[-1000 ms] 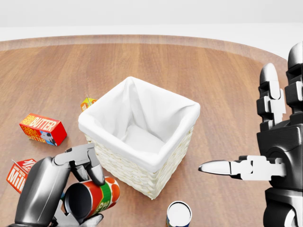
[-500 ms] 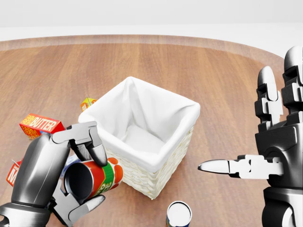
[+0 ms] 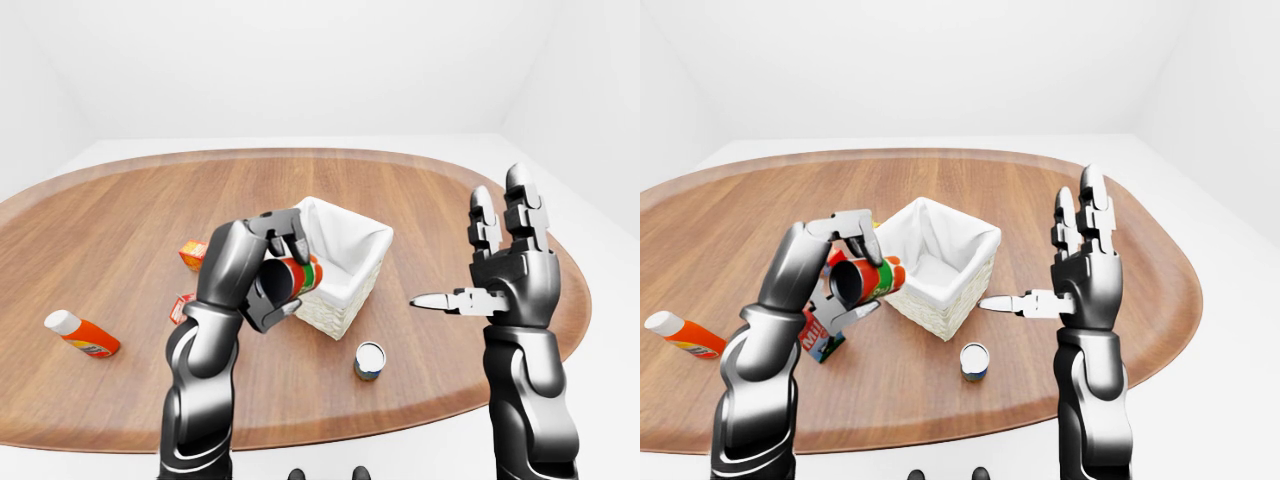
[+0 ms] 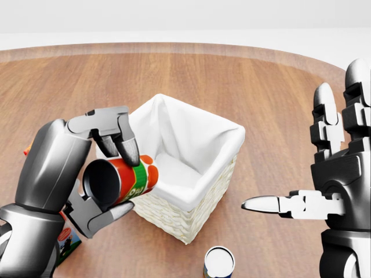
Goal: Pick up the tomato sauce, and put it in the basket.
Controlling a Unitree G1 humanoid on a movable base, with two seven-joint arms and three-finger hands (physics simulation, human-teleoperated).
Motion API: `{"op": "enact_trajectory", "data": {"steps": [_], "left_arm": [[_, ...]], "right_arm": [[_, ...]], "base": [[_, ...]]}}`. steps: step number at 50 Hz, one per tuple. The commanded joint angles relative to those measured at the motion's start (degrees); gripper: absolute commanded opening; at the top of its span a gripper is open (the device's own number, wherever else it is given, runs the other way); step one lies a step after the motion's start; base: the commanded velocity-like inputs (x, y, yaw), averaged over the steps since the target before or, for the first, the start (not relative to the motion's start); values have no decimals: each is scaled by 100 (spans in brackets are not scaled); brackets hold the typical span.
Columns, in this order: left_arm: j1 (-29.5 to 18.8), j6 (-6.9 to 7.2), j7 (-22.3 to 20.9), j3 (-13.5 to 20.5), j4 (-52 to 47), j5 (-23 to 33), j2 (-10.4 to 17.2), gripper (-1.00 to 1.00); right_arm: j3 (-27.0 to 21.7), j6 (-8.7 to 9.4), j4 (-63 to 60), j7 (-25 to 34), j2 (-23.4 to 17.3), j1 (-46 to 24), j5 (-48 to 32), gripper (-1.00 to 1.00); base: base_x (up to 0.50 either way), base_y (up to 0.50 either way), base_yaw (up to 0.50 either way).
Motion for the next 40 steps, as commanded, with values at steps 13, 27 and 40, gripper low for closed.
{"op": "enact_trajectory", "data": {"steps": [13, 27, 40], "left_arm": [[-1305, 0, 526, 179, 1580, -371, 199, -100], [-1811, 0, 950, 238, 2797, -441, 315, -100], [-2311, 0, 1239, 252, 3779, -482, 374, -100]], "right_arm": [[-8, 0, 46, 6, -1, -1, 0, 100], [-34, 0, -8, -6, -11, -6, 30, 100], [-62, 0, 48, -7, -26, -43, 55, 100]], "base": [[0, 0, 0], [0, 0, 0], [0, 0, 0]]}}
